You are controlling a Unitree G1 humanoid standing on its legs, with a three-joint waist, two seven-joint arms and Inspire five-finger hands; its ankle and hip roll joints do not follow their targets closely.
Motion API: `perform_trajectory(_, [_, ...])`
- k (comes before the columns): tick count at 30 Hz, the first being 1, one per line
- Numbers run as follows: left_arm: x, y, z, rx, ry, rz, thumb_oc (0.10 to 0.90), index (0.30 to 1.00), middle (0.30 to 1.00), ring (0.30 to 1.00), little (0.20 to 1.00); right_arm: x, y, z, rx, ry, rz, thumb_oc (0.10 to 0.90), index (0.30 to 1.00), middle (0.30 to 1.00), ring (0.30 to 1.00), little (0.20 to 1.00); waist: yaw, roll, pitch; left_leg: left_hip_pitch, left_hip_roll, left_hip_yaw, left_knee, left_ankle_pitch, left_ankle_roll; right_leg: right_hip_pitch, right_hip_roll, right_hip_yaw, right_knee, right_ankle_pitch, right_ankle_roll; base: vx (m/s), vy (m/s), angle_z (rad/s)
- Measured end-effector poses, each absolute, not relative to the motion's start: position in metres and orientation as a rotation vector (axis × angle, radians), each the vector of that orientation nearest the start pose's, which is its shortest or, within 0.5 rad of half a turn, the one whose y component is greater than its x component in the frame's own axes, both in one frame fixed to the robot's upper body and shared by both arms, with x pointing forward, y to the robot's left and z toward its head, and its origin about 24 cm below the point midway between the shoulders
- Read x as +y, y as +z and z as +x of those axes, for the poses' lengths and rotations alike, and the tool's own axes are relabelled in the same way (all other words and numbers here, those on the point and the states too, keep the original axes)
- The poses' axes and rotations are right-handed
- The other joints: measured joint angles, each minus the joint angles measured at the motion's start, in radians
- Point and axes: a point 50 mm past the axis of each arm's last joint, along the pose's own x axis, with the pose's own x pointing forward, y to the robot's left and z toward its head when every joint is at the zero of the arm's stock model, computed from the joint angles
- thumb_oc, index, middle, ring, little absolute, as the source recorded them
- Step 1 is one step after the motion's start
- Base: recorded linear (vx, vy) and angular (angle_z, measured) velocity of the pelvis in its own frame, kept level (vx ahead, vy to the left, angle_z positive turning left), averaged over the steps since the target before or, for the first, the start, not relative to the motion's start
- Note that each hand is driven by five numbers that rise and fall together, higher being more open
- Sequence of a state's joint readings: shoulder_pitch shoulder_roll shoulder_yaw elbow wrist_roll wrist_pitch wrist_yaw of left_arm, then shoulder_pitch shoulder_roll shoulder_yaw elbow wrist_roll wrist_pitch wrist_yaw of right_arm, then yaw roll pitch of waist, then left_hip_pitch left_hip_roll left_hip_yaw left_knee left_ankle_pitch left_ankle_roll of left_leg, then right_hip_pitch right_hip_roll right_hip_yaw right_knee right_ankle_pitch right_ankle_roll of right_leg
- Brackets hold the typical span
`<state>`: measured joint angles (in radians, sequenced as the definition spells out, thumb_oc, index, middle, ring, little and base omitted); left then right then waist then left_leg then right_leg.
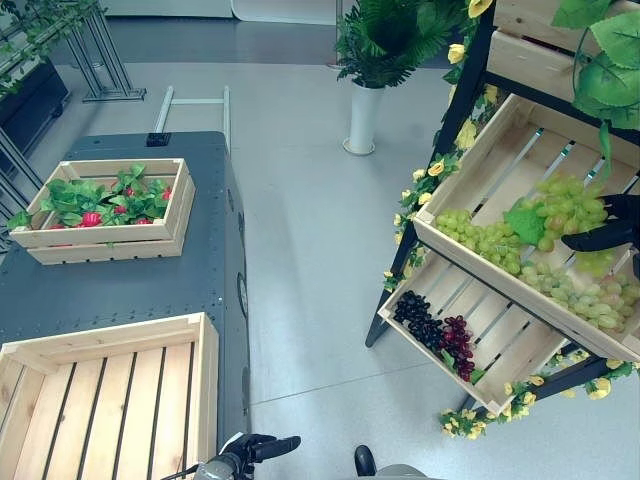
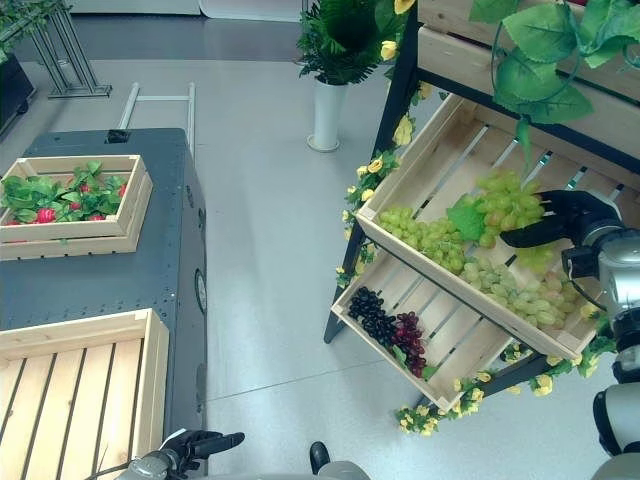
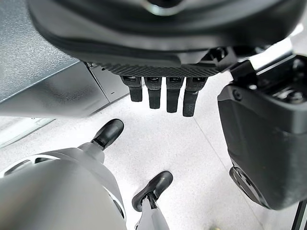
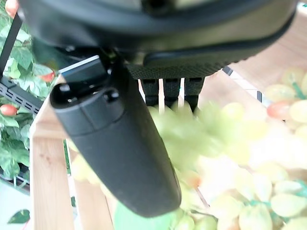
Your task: Pick up the fruits from the basket on one side to the basket on the other side
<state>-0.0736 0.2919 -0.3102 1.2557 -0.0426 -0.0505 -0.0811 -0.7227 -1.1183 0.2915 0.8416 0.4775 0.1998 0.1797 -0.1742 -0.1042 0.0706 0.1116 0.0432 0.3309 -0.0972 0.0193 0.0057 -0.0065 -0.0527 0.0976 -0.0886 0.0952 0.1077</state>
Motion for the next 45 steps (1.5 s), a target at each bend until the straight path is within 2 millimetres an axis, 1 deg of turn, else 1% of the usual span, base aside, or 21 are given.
perform_trajectory(8, [0.235, -0.154, 0.115, 1.172, -0.146, 0.368, 0.8, 0.9, 0.9, 0.9, 0.9, -0.403, 0.193, 0.311, 0.272, -0.328, -0.521, 0.8, 0.9, 0.9, 0.9, 0.9, -0.006, 0.009, 0.005, 0.002, 0.0, -0.001, 0.0, 0.0, 0.001, 0.0, 0.0, 0.001, 0.0, -0.001, -0.001, 0.0, 0.0, 0.0])
perform_trajectory(13, [0.235, -0.154, 0.115, 1.17, -0.148, 0.368, 0.8, 0.9, 0.9, 0.9, 0.9, -0.392, 0.202, 0.317, 0.211, -0.309, -0.543, 0.8, 0.9, 0.9, 0.9, 0.9, -0.019, 0.012, 0.007, 0.003, 0.0, 0.0, 0.0, 0.003, -0.003, 0.001, 0.001, 0.002, 0.0, 0.0, -0.001, 0.0, 0.0, 0.0])
perform_trajectory(18, [0.235, -0.154, 0.116, 1.169, -0.155, 0.376, 0.8, 0.9, 0.9, 0.9, 0.9, -0.371, 0.218, 0.321, 0.083, -0.238, -0.554, 0.8, 0.9, 0.9, 0.9, 0.9, -0.031, 0.012, 0.007, 0.004, 0.0, 0.002, 0.0, 0.002, -0.003, 0.001, 0.002, 0.004, 0.0, 0.0, -0.001, 0.0, 0.0, 0.0])
perform_trajectory(20, [0.235, -0.154, 0.116, 1.169, -0.155, 0.375, 0.8, 0.9, 0.9, 0.9, 0.9, -0.355, 0.22, 0.318, -0.012, -0.179, -0.531, 0.8, 0.9, 0.9, 0.9, 0.9, -0.04, 0.012, 0.007, 0.006, 0.0, 0.004, 0.0, 0.002, -0.003, 0.001, 0.003, 0.007, 0.0, 0.0, -0.001, 0.0, 0.0, 0.0])
perform_trajectory(21, [0.235, -0.155, 0.114, 1.173, -0.152, 0.374, 0.8, 0.9, 0.9, 0.9, 0.9, -0.341, 0.217, 0.317, -0.064, -0.143, -0.508, 0.8, 0.9, 0.9, 0.9, 0.9, -0.046, 0.011, 0.007, 0.009, 0.001, 0.005, 0.0, 0.002, -0.004, 0.004, 0.004, 0.007, 0.0, 0.0, -0.001, 0.01, 0.015, -0.04])
perform_trajectory(22, [0.235, -0.155, 0.114, 1.174, -0.154, 0.374, 0.8, 0.9, 0.9, 0.9, 0.9, -0.334, 0.215, 0.318, -0.08, -0.114, -0.506, 0.8, 0.9, 0.9, 0.9, 0.9, -0.05, 0.012, 0.007, 0.011, 0.0, 0.007, 0.0, 0.002, -0.004, 0.005, 0.003, 0.009, 0.0, 0.0, -0.001, 0.02, 0.019, -0.03])
perform_trajectory(23, [0.234, -0.154, 0.115, 1.169, -0.153, 0.372, 0.8, 0.9, 0.9, 0.9, 0.9, -0.322, 0.208, 0.315, -0.103, -0.076, -0.485, 0.8, 0.9, 0.9, 0.9, 0.9, -0.06, 0.012, 0.007, 0.012, 0.0, 0.008, 0.0, 0.001, -0.002, 0.006, 0.003, 0.011, 0.0, 0.0, -0.001, 0.01, 0.008, -0.04])
perform_trajectory(24, [0.234, -0.155, 0.115, 1.169, -0.152, 0.373, 0.8, 0.9, 0.9, 0.9, 0.9, -0.316, 0.203, 0.314, -0.115, -0.055, -0.474, 0.8, 0.9, 0.9, 0.9, 0.9, -0.06, 0.01, 0.007, 0.015, 0.0, 0.008, 0.0, 0.001, -0.002, 0.008, 0.004, 0.011, 0.0, 0.0, -0.001, 0.01, 0.013, -0.05])
perform_trajectory(26, [0.233, -0.155, 0.115, 1.168, -0.152, 0.37, 0.8, 0.9, 0.9, 0.9, 0.9, -0.294, 0.183, 0.306, -0.118, 0.031, -0.439, 0.8, 0.9, 0.9, 0.9, 0.9, -0.075, 0.01, 0.007, 0.019, 0.0, 0.014, 0.0, -0.002, -0.003, 0.009, 0.005, 0.024, 0.0, 0.0, -0.001, 0.01, 0.02, -0.07])
perform_trajectory(27, [0.233, -0.155, 0.115, 1.169, -0.152, 0.37, 0.8, 0.9, 0.9, 0.9, 0.9, -0.287, 0.177, 0.303, -0.118, 0.057, -0.428, 0.8, 0.9, 0.9, 0.9, 0.9, -0.079, 0.01, 0.007, 0.02, 0.0, 0.017, 0.0, -0.002, -0.002, 0.009, 0.005, 0.028, 0.0, 0.0, -0.001, 0.01, 0.015, -0.08])
perform_trajectory(29, [0.233, -0.155, 0.115, 1.169, -0.15, 0.368, 0.8, 0.9, 0.9, 0.9, 0.9, -0.27, 0.156, 0.29, -0.099, 0.125, -0.389, 0.8, 0.9, 0.9, 0.9, 0.9, -0.086, 0.01, 0.006, 0.022, 0.0, 0.028, 0.0, 0.0, -0.005, 0.007, 0.006, 0.036, 0.0, 0.0, 0.0, 0.0, 0.008, -0.13])
perform_trajectory(30, [0.232, -0.155, 0.114, 1.17, -0.149, 0.368, 0.8, 0.9, 0.9, 0.9, 0.9, -0.267, 0.151, 0.287, -0.092, 0.138, -0.377, 0.8, 0.9, 0.9, 0.9, 0.9, -0.087, 0.01, 0.007, 0.024, 0.0, 0.032, 0.0, 0.0, -0.005, 0.006, 0.007, 0.036, 0.0, 0.0, 0.0, 0.0, 0.004, -0.15])
perform_trajectory(31, [0.231, -0.156, 0.115, 1.168, -0.149, 0.367, 0.8, 0.9, 0.9, 0.9, 0.9, -0.261, 0.142, 0.28, -0.083, 0.159, -0.362, 0.8, 0.9, 0.9, 0.9, 0.9, -0.093, 0.011, 0.006, 0.026, 0.001, 0.036, 0.0, -0.002, -0.005, 0.007, 0.006, 0.038, 0.0, 0.0, 0.001, 0.0, 0.004, -0.09])
perform_trajectory(32, [0.231, -0.156, 0.115, 1.167, -0.147, 0.367, 0.8, 0.9, 0.9, 0.9, 0.9, -0.259, 0.138, 0.277, -0.081, 0.168, -0.363, 0.8, 0.9, 0.9, 0.9, 0.9, -0.097, 0.011, 0.006, 0.026, 0.0, 0.036, 0.0, -0.002, -0.005, 0.006, 0.006, 0.038, 0.0, 0.0, 0.001, 0.0, 0.007, -0.06])
perform_trajectory(33, [0.23, -0.156, 0.115, 1.165, -0.148, 0.366, 0.8, 0.9, 0.9, 0.9, 0.9, -0.255, 0.133, 0.272, -0.076, 0.183, -0.368, 0.8, 0.9, 0.9, 0.9, 0.9, -0.113, 0.012, 0.006, 0.025, 0.0, 0.037, 0.0, -0.002, -0.005, 0.005, 0.006, 0.039, 0.0, -0.001, 0.002, 0.0, 0.0, 0.0])
perform_trajectory(35, [0.228, -0.157, 0.113, 1.163, -0.146, 0.364, 0.8, 0.9, 0.9, 0.9, 0.9, -0.252, 0.13, 0.263, -0.083, 0.2, -0.366, 0.8, 0.9, 0.9, 0.9, 0.9, -0.119, 0.015, 0.006, 0.026, 0.001, 0.041, 0.0, -0.002, -0.005, 0.004, 0.007, 0.044, 0.0, -0.003, 0.005, 0.05, 0.062, -0.07])
perform_trajectory(38, [0.223, -0.159, 0.106, 1.169, -0.144, 0.352, 0.8, 0.9, 0.9, 0.9, 0.9, -0.245, 0.134, 0.254, -0.148, 0.237, -0.351, 0.8, 0.9, 0.9, 0.9, 0.9, -0.143, 0.024, 0.002, 0.032, 0.002, 0.058, -0.001, -0.007, -0.005, 0.001, 0.011, 0.06, 0.0, -0.003, 0.007, 0.01, 0.028, -0.14])
perform_trajectory(39, [0.22, -0.16, 0.105, 1.17, -0.146, 0.347, 0.8, 0.9, 0.9, 0.9, 0.9, -0.244, 0.136, 0.251, -0.17, 0.242, -0.362, 0.8, 0.9, 0.9, 0.9, 0.9, -0.143, 0.028, 0.001, 0.033, 0.002, 0.062, -0.001, -0.007, -0.008, 0.001, 0.011, 0.064, 0.0, -0.001, 0.007, -0.03, 0.014, -0.17])
perform_trajectory(41, [0.215, -0.162, 0.103, 1.171, -0.154, 0.334, 0.8, 0.9, 0.9, 0.9, 0.9, -0.24, 0.14, 0.241, -0.238, 0.252, -0.441, 0.8, 0.9, 0.9, 0.9, 0.9, -0.148, 0.039, -0.006, 0.034, 0.002, 0.063, -0.001, -0.008, -0.008, 0.001, 0.012, 0.064, 0.0, -0.001, 0.006, -0.01, 0.005, -0.04])
perform_trajectory(43, [0.211, -0.163, 0.1, 1.173, -0.156, 0.325, 0.8, 0.9, 0.9, 0.9, 0.9, -0.23, 0.151, 0.231, -0.383, 0.256, -0.644, 0.8, 0.9, 0.9, 0.9, 0.9, -0.164, 0.05, -0.012, 0.033, 0.002, 0.063, -0.001, -0.009, -0.007, 0.001, 0.012, 0.064, 0.0, -0.002, 0.007, 0.0, 0.0, 0.0])
perform_trajectory(45, [0.209, -0.164, 0.097, 1.179, -0.157, 0.32, 0.8, 0.9, 0.9, 0.9, 0.9, -0.223, 0.158, 0.225, -0.489, 0.256, -0.743, 0.8, 0.9, 0.9, 0.9, 0.9, -0.169, 0.055, -0.016, 0.034, 0.003, 0.064, -0.001, -0.013, -0.009, 0.0, 0.012, 0.066, 0.0, -0.002, 0.008, -0.01, 0.001, -0.02])
